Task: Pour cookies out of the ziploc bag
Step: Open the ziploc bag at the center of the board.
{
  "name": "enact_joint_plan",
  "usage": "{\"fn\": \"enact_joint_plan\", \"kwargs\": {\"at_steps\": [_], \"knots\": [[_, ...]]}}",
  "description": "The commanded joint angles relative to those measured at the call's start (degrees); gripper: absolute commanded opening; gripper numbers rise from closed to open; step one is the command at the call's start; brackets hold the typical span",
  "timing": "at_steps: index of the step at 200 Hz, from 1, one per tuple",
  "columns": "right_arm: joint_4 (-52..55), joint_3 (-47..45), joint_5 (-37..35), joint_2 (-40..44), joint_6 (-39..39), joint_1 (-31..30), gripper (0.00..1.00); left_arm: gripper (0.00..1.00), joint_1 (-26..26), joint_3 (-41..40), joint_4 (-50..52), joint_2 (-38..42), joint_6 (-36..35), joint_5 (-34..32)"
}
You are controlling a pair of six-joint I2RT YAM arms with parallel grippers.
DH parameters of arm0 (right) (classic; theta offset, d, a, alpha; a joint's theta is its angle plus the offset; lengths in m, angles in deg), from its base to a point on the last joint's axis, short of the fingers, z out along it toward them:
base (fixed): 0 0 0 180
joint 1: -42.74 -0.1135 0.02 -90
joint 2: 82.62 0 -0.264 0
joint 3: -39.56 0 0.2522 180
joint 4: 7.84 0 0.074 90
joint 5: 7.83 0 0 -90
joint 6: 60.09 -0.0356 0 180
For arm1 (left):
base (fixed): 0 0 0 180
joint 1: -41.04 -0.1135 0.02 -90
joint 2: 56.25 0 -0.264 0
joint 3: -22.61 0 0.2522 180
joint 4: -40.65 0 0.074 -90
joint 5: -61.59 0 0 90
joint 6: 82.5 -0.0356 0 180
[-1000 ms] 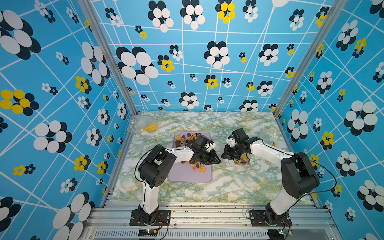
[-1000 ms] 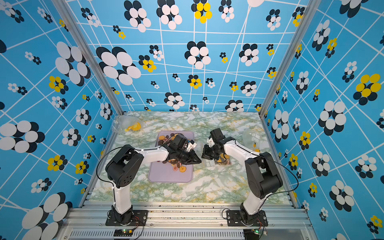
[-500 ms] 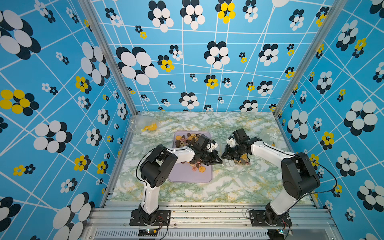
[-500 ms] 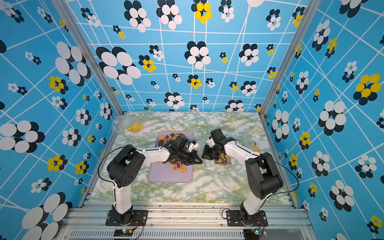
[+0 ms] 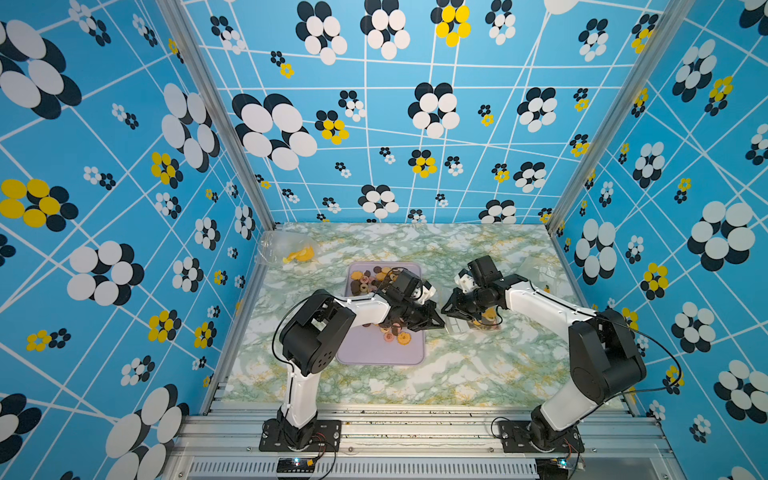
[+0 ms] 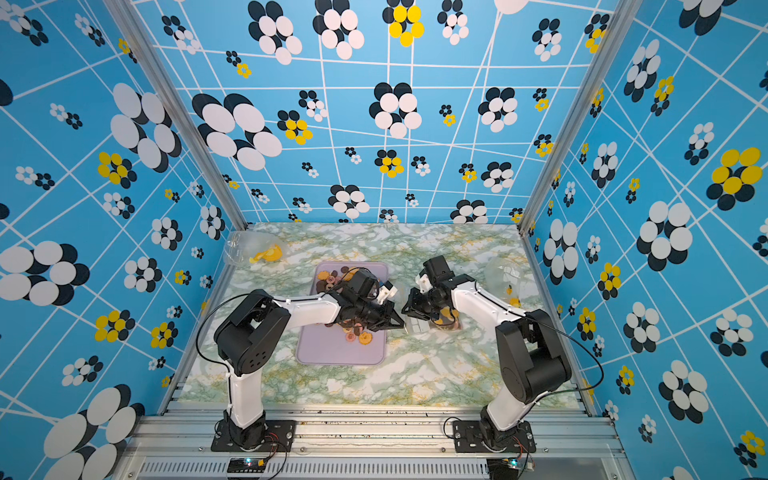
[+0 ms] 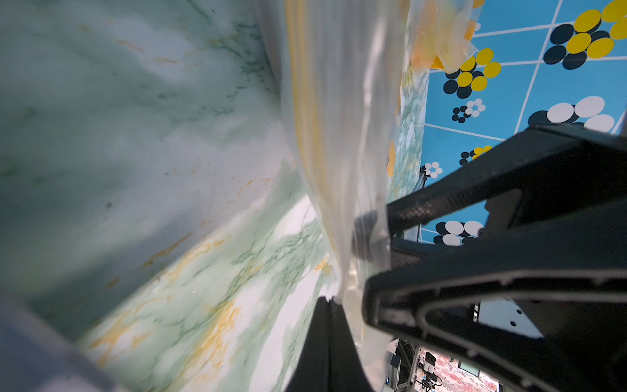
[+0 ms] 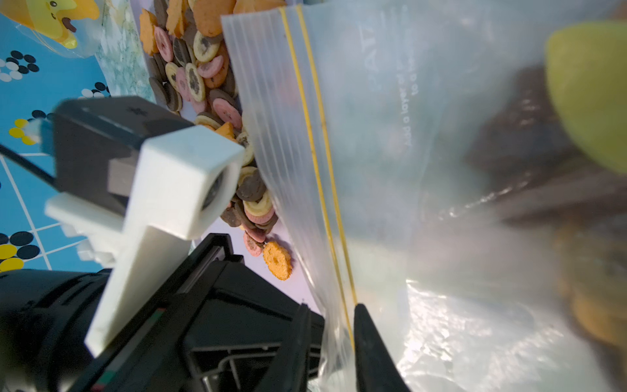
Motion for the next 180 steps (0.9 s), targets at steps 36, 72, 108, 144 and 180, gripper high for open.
{"fn": "enact_joint_plan", "kwargs": {"at_steps": [36,72,108,144,180], "knots": [[9.0,3.8,-5.4,0.2,4.5,-1.5,0.21,0.0,0.2,1.5,1.4,-0.3,-1.0,-0.3],[8.4,3.9,-4.6,-0.5,4.5,-1.6,0.13,0.0,0.2,1.5,1.2,-0.3,-0.9,-0.2],[8.1,3.8,-4.3,-0.8,4.4,-1.6,0.0,0.0,0.2,1.3,1.4,0.0,-1.0,-0.4],[8.0,3.8,-4.1,-0.7,4.3,-1.5,0.0,0.0,-0.4,0.2,1.3,1.3,-1.3,-1.3],[7.8,3.7,-4.1,-0.5,4.2,-1.6,0.0,0.12,-1.7,-2.1,-0.6,3.6,-1.1,-2.9]]}}
